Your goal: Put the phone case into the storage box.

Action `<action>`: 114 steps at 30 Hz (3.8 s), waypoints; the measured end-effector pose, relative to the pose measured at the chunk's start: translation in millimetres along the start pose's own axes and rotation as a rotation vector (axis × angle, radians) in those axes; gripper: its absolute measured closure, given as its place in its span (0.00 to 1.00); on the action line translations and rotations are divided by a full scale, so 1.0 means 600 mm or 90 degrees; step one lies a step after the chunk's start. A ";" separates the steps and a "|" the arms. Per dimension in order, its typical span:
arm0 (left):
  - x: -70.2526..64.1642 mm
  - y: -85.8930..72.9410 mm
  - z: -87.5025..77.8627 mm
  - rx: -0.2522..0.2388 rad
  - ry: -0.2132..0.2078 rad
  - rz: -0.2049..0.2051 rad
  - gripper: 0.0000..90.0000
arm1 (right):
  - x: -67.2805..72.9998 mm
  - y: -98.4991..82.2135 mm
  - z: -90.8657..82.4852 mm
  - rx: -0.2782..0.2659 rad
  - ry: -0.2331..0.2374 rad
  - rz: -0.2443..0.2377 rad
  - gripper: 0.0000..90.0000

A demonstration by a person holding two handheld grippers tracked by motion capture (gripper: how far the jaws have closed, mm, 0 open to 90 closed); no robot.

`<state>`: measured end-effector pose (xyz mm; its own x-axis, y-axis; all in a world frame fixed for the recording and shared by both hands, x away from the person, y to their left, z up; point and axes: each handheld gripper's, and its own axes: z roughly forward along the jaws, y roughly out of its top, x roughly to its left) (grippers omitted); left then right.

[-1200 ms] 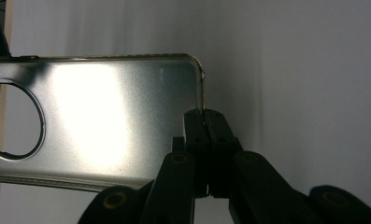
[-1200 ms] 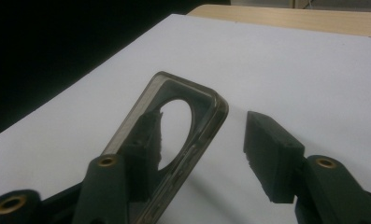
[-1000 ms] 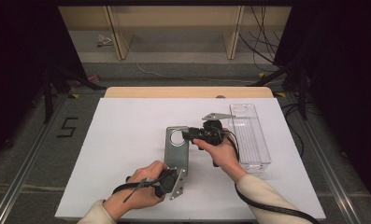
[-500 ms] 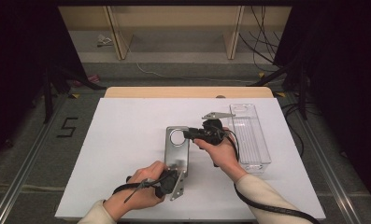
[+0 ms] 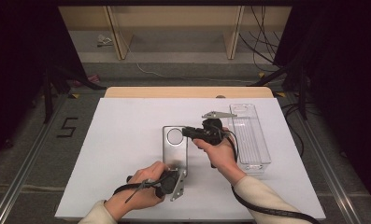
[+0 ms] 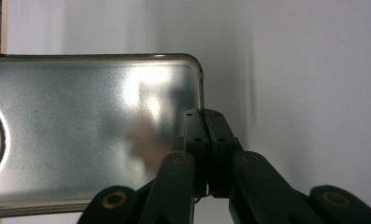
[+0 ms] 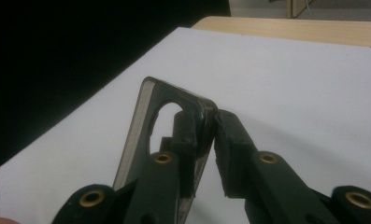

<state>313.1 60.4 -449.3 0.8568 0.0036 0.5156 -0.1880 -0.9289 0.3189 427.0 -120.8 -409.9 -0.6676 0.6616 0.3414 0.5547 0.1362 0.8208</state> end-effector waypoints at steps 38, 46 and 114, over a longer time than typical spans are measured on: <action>0.039 -0.138 -0.068 -0.233 0.086 -0.476 0.17 | -0.008 0.033 -0.050 -0.091 -0.044 -0.035 0.92; 0.031 -0.151 -0.074 -0.231 0.091 -0.497 0.07 | -0.008 0.034 -0.052 -0.092 -0.048 -0.044 0.92; 0.019 -0.173 -0.078 -0.223 0.099 -0.522 0.07 | -0.023 0.053 -0.080 -0.126 -0.073 -0.044 0.92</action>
<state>319.8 174.3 -439.4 0.7167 0.6881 0.1132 0.2955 -0.4467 0.8445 429.8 -160.9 -366.7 -0.6338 0.7368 0.2355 0.3935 0.0449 0.9182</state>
